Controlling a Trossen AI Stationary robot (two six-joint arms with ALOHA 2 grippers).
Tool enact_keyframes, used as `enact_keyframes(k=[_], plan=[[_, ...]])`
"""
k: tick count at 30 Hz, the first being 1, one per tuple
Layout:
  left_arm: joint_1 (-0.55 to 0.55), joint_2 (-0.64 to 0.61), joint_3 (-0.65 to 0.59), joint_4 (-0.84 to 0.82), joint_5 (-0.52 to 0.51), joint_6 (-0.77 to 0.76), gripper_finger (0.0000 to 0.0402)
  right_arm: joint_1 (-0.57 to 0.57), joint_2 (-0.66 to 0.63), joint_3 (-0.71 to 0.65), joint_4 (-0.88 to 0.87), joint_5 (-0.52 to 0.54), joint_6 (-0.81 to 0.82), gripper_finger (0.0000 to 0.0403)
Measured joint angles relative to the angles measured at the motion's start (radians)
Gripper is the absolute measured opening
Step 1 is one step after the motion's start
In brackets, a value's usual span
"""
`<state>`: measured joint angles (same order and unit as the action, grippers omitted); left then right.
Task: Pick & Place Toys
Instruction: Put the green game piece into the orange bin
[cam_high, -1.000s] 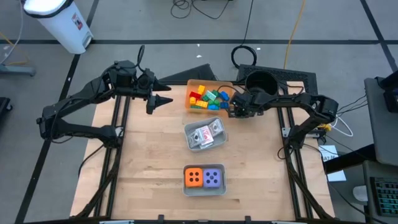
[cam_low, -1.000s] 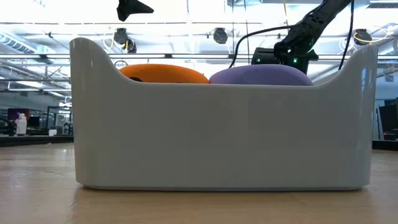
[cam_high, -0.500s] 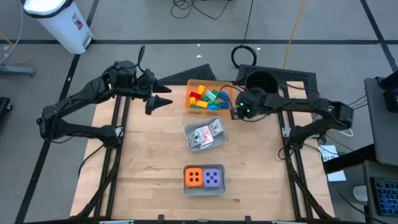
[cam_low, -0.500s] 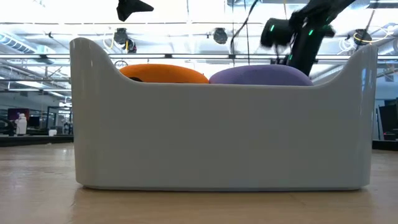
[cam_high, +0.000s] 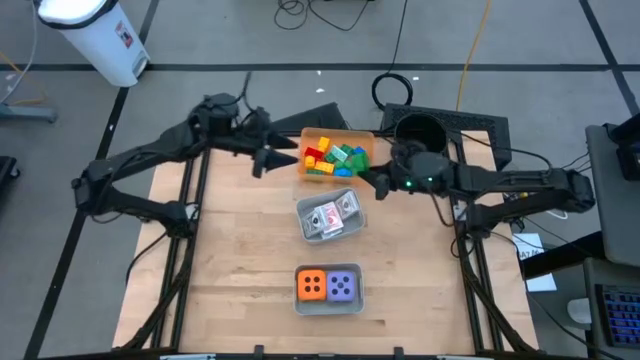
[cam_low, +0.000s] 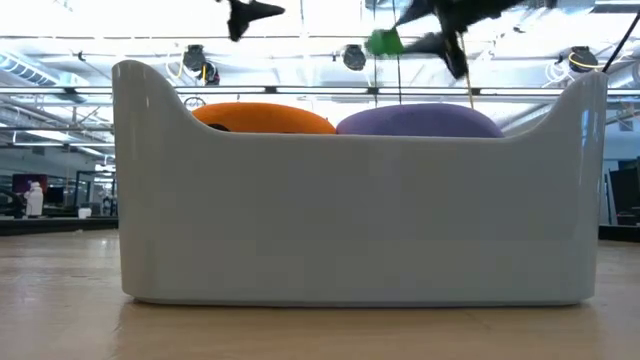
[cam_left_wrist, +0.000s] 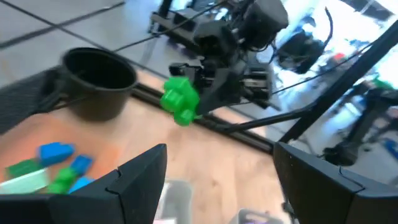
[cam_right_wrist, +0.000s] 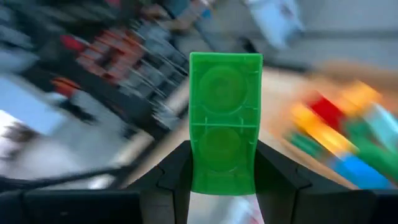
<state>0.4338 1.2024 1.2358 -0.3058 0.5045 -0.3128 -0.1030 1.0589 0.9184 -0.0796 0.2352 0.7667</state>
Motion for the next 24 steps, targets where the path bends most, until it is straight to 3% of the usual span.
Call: enact_keyframes(k=[6,15,24], plan=[[-0.041,0.144,-0.001,0.231,0.04,-0.08,0.0294,0.045,0.024,0.001,0.296,0.003,-0.116,0.0125],[-0.105,0.307,-0.001,0.661,0.072,-0.281,0.0294,0.08,0.028,0.001,0.38,0.0,-0.186,0.0125],[-0.198,0.381,0.0,0.817,-0.096,-0.33,0.0294,0.105,0.029,0.0,0.454,-0.009,-0.23,0.0125]])
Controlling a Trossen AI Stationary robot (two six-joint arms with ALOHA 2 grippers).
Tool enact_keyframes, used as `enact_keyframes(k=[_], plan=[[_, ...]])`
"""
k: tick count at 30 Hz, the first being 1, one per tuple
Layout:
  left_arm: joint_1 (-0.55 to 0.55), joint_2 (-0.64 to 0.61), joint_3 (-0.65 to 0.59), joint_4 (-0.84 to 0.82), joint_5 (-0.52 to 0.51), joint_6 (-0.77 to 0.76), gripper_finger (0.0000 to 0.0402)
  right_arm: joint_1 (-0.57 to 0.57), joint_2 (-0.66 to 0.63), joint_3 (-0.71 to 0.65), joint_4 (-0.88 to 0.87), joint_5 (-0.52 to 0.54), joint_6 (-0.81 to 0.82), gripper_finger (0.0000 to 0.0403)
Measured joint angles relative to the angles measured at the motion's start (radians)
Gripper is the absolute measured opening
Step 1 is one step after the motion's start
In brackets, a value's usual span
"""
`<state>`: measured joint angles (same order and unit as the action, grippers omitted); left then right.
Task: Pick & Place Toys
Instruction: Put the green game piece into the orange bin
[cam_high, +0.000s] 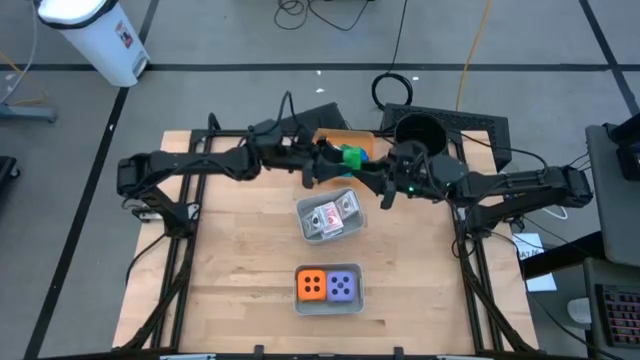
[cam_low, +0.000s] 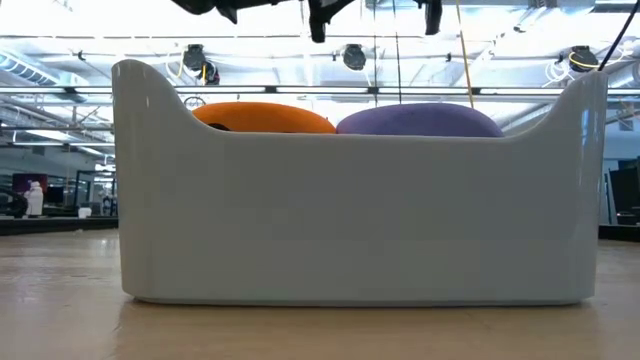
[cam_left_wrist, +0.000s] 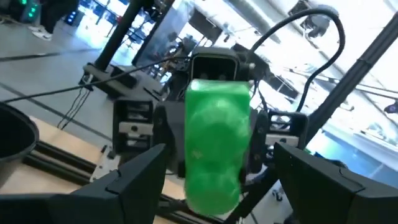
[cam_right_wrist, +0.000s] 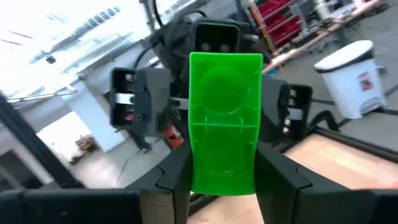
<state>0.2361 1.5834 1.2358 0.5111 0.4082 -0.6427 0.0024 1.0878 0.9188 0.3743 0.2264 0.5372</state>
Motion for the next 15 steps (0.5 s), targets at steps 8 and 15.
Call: enact_keyframes(k=[8,15], plan=[[-0.044,0.001,0.0,0.046,-0.101,0.004,0.0294,0.0,0.0,0.0,0.011,-0.099,0.024,0.0125],[-0.067,0.001,0.0,0.016,-0.161,0.018,0.0294,0.002,0.0,0.0,0.018,-0.126,0.03,0.0125]])
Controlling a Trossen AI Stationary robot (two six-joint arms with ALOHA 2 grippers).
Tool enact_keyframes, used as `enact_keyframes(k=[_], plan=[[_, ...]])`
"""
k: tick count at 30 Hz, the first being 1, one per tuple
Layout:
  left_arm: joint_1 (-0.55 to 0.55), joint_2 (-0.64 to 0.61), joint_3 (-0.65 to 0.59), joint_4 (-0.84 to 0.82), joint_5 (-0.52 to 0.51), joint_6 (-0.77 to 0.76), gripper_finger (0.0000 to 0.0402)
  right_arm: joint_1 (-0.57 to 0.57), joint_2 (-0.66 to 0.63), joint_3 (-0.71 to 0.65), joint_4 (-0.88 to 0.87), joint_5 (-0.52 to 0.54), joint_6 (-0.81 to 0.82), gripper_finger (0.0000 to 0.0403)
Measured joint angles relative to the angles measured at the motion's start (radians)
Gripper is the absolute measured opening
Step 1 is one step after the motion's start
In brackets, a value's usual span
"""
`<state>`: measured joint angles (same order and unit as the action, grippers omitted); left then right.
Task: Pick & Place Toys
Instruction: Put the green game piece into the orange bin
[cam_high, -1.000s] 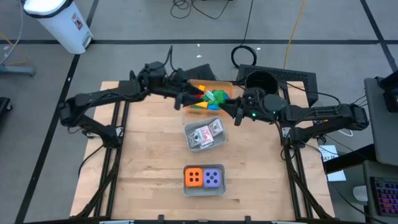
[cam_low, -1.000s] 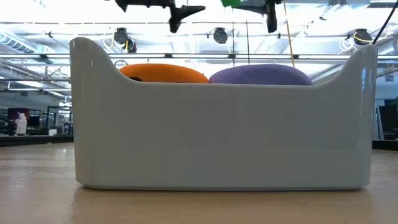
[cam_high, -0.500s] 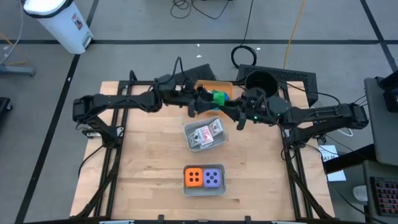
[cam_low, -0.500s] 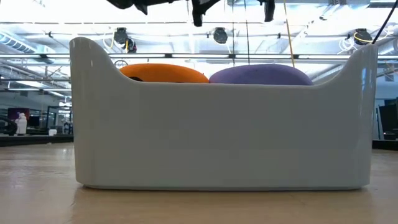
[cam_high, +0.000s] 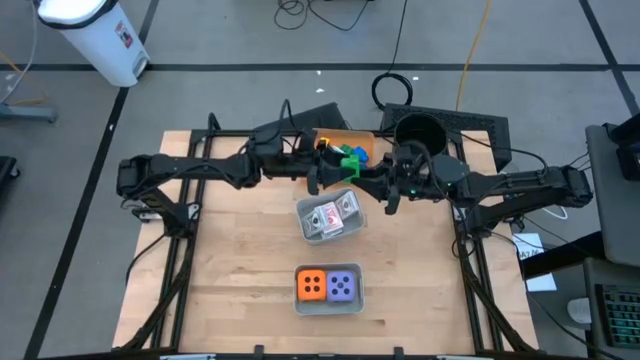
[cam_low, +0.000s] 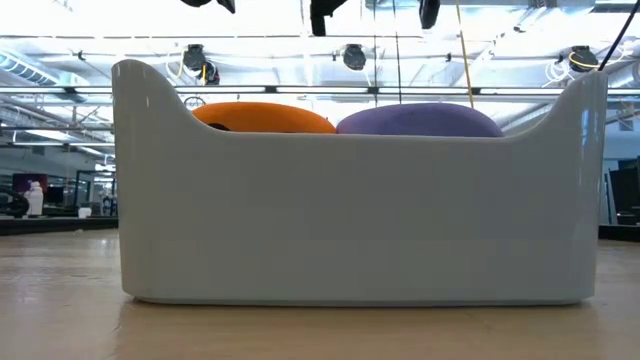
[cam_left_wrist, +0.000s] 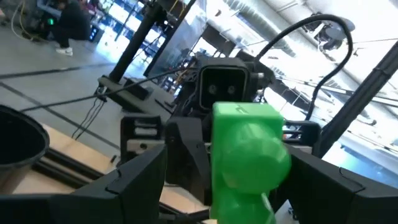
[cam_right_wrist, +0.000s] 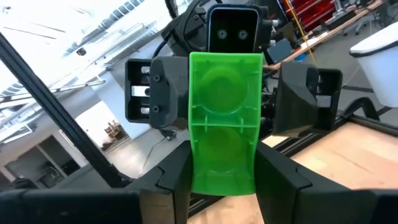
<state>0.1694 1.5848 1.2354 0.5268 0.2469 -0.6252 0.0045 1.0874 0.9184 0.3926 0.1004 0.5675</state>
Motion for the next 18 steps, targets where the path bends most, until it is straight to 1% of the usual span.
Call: enact_keyframes(k=[4,6,15,18], plan=[[-0.009,0.0,0.0,0.002,-0.019,0.013,0.0291,0.011,0.0,0.0,-0.002,0.001,0.019,0.0126],[-0.009,0.0,0.0,0.0,-0.019,0.014,0.0278,0.015,0.0,0.0,-0.002,0.002,0.018,0.0126],[-0.011,-0.001,0.0,0.006,-0.004,0.014,0.017,0.016,0.0,-0.001,-0.007,0.005,0.018,0.0126],[-0.016,-0.002,0.0,0.005,-0.01,0.018,0.0144,0.016,0.0,-0.001,-0.009,0.006,0.014,0.0126]])
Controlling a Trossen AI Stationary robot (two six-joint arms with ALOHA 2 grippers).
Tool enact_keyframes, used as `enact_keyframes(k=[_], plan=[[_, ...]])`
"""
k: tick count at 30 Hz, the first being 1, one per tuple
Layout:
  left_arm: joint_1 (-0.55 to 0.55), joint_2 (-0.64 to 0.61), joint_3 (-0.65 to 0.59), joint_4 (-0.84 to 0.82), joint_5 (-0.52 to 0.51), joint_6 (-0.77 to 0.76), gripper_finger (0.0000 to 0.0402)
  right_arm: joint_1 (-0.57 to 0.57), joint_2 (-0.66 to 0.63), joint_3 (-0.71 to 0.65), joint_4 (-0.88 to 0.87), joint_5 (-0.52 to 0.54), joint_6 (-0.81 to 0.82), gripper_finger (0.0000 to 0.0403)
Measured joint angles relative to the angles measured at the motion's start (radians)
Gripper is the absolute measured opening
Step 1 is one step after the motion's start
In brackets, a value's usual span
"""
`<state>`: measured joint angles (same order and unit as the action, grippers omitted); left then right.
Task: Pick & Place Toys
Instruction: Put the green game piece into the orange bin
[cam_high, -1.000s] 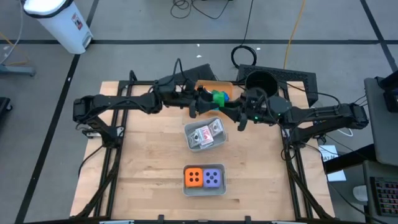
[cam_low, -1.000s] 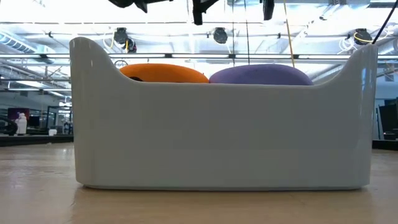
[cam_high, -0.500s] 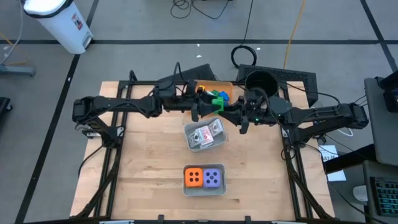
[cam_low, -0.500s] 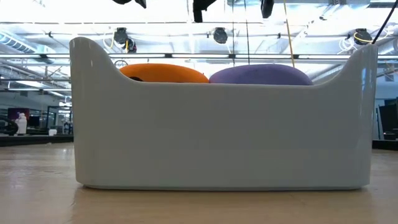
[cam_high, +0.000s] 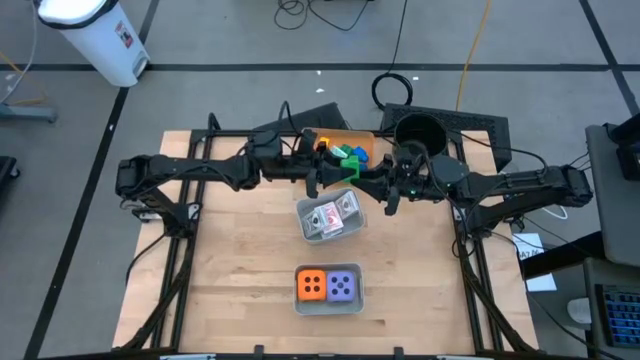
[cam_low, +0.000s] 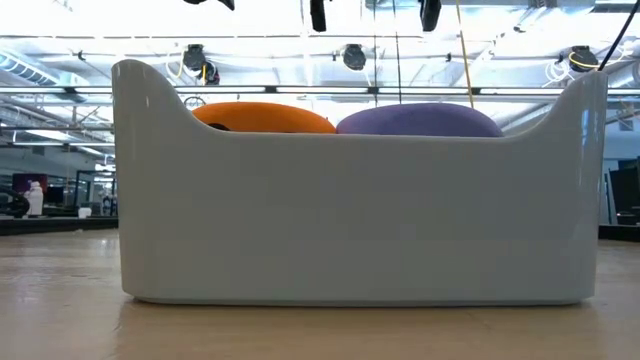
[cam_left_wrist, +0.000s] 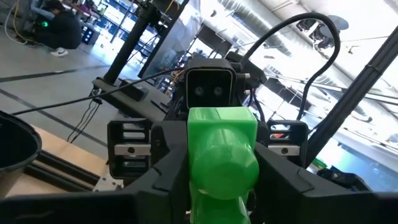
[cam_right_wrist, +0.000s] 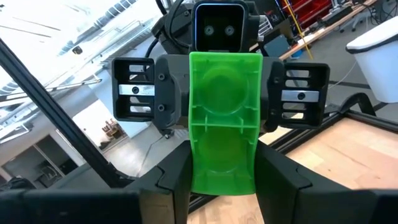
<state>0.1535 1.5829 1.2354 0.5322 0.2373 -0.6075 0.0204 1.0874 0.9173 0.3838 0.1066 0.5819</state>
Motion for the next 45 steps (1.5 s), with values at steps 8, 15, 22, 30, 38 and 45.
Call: enact_keyframes(k=[8,15,22,30,38,45], plan=[[0.0,0.0,0.0,-0.002,0.001,0.006,0.0152,0.0,0.0,0.0,-0.005,-0.003,0.0,0.0126],[0.001,0.0,0.0,0.015,0.001,0.021,0.0134,0.0,0.0,0.0,-0.001,-0.003,-0.004,0.0142],[0.003,0.002,0.0,0.016,0.009,0.029,0.0138,0.001,0.0,0.0,0.002,-0.012,0.001,0.0201],[0.028,-0.002,0.0,0.02,0.023,0.029,0.0142,-0.023,-0.016,0.0,-0.005,-0.018,-0.058,0.0252],[0.075,-0.023,0.014,-0.012,0.082,0.036,0.0143,-0.101,-0.119,0.002,-0.106,-0.013,-0.133,0.0273],[0.115,-0.015,0.223,-0.514,0.153,0.233,0.0144,-0.161,-0.265,0.002,-0.329,-0.007,-0.172,0.0271]])
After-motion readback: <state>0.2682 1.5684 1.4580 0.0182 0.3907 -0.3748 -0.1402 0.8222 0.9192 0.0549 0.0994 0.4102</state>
